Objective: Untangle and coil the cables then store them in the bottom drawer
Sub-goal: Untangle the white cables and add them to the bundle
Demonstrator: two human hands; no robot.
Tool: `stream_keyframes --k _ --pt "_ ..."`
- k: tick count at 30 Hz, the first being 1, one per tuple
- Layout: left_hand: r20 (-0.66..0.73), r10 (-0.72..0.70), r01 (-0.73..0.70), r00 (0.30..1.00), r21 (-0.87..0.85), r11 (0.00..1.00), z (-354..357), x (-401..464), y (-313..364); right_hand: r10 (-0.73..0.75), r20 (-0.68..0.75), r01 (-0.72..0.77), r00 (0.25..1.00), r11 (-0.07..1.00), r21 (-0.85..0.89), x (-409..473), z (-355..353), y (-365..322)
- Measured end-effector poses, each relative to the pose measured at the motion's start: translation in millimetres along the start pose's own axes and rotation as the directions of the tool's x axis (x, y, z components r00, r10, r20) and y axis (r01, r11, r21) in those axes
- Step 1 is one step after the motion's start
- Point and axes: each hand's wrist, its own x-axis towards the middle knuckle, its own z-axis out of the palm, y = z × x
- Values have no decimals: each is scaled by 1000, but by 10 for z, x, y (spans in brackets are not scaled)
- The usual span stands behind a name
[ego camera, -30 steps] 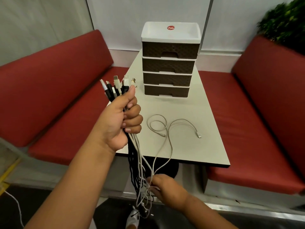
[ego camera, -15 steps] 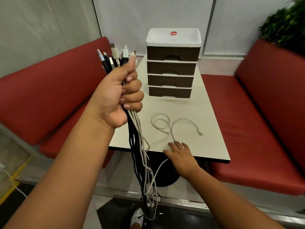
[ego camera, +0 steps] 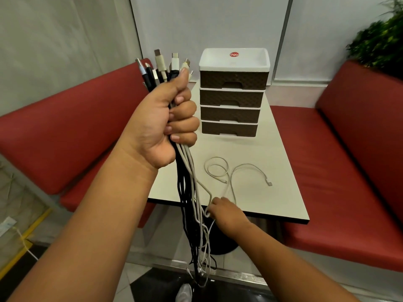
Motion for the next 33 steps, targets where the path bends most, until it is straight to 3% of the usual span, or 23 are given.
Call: stream_keyframes --k 6,15,17,21,27,33 --pt "-21 2 -2 1000 -6 1000 -71 19 -18 -100 159 37 982 933 357 -429 -11 -339" --pt "3 -73 73 997 26 997 -35 69 -283 -74 528 -268 846 798 540 -1092 334 -305" --pt "9 -77 76 997 47 996 -10 64 -328 -37 535 -301 844 794 529 -1179 356 -247" --pt "55 -40 36 998 71 997 45 65 -264 99 477 -293 873 890 351 -1280 478 -119" --pt "117 27 -40 993 111 993 154 53 -14 318 295 -423 901 794 436 -1405 591 75" --pt "134 60 -75 989 106 992 237 55 95 231 381 -424 895 708 565 -1414 441 156"
